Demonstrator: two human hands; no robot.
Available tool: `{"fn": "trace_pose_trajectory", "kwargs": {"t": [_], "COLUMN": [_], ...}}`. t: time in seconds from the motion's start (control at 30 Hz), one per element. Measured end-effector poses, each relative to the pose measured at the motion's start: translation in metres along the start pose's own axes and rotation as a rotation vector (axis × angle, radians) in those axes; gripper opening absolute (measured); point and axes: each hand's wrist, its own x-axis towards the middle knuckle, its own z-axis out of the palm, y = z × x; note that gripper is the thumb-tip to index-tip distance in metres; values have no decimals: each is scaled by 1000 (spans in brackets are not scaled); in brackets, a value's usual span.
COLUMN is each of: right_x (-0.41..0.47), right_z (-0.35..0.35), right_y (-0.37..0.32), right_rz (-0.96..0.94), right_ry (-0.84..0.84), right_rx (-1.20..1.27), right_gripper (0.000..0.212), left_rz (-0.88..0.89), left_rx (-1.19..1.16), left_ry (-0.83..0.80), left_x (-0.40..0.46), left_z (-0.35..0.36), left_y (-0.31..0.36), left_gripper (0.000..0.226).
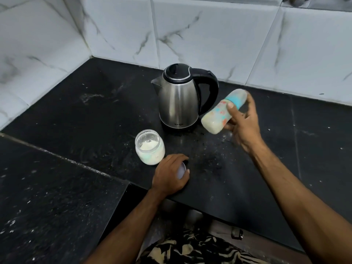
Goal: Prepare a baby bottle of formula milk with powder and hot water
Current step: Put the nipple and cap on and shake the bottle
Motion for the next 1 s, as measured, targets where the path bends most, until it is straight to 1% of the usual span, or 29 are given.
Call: {"fn": "trace_pose_trajectory", "kwargs": {"t": [0.03, 0.07, 0.13, 0.17, 0.2, 0.23, 0.3, 0.33, 0.37, 0.4, 0.43, 0.5, 0.53, 0.57, 0.6, 0.67, 0.7, 0.73, 0.77, 0.8, 0.9, 0.93, 0.97, 1.0], "right_x": [-4, -12, -29, -32, -31, -28, -17, -12, -10, -13, -20, -34, -38, -37, -33, -20, -15, -13, -15, -21, -40, -40, -35, -29], "right_z": [0, 1, 2, 1, 1, 1, 2, 1, 1, 2, 3, 5, 4, 4, 5, 6, 6, 6, 7, 9, 10, 8, 8, 9], "right_y": [2, 5, 13, 16, 16, 14, 7, 5, 6, 9, 12, 20, 22, 22, 19, 9, 6, 5, 6, 9, 22, 23, 21, 16], "right_rz": [16, 46, 116, 136, 133, 111, 56, 29, 14, 22, 51, 118, 140, 140, 114, 44, 15, -5, 0, 29, 136, 135, 108, 73], "right_ry": [-35, -115, -339, -405, -402, -336, -118, -34, 9, -3, -69, -297, -382, -390, -326, -114, -39, -8, -19, -76, -389, -418, -373, -275], "right_rx": [-33, -112, -311, -360, -358, -315, -181, -110, -64, -66, -107, -285, -344, -349, -312, -191, -125, -77, -77, -116, -351, -370, -341, -280], "right_gripper": [76, 76, 77, 79, 79, 78, 74, 69, 64, 63, 66, 76, 79, 79, 79, 76, 74, 72, 71, 72, 82, 83, 84, 83], "left_rz": [0, 3, 8, 8, 7, 6, -1, -3, -4, -5, -4, 0, -1, 1, 6, 4, 1, -3, -6, -7, 23, 24, 16, 4], "left_rx": [0, 3, 9, 12, 13, 12, 9, 10, 10, 11, 11, 13, 13, 12, 9, 7, 7, 7, 7, 11, 37, 34, 27, 20], "left_ry": [0, -2, -8, -13, -17, -17, -11, -11, -13, -15, -19, -30, -33, -31, -23, -7, -4, -3, -2, -8, -63, -67, -57, -40], "left_x": [0, 0, 0, 1, 1, 1, 1, 0, 0, 0, 1, 1, 1, 1, 1, 1, 0, 0, 1, 1, 3, 3, 2, 2], "left_z": [0, 1, 1, 1, 0, 0, 0, 0, 0, 0, 0, 0, 0, -1, 0, 0, -1, -1, 0, 0, 0, 0, 0, 0], "left_y": [0, -1, -1, -1, -1, -1, -1, -1, -1, -1, -1, -2, -1, -1, -1, 0, 1, 1, 0, -1, -3, -3, -3, -2], "left_gripper": [39, 39, 40, 40, 40, 40, 39, 39, 38, 39, 39, 40, 40, 40, 40, 39, 39, 39, 39, 40, 42, 42, 41, 40]}}
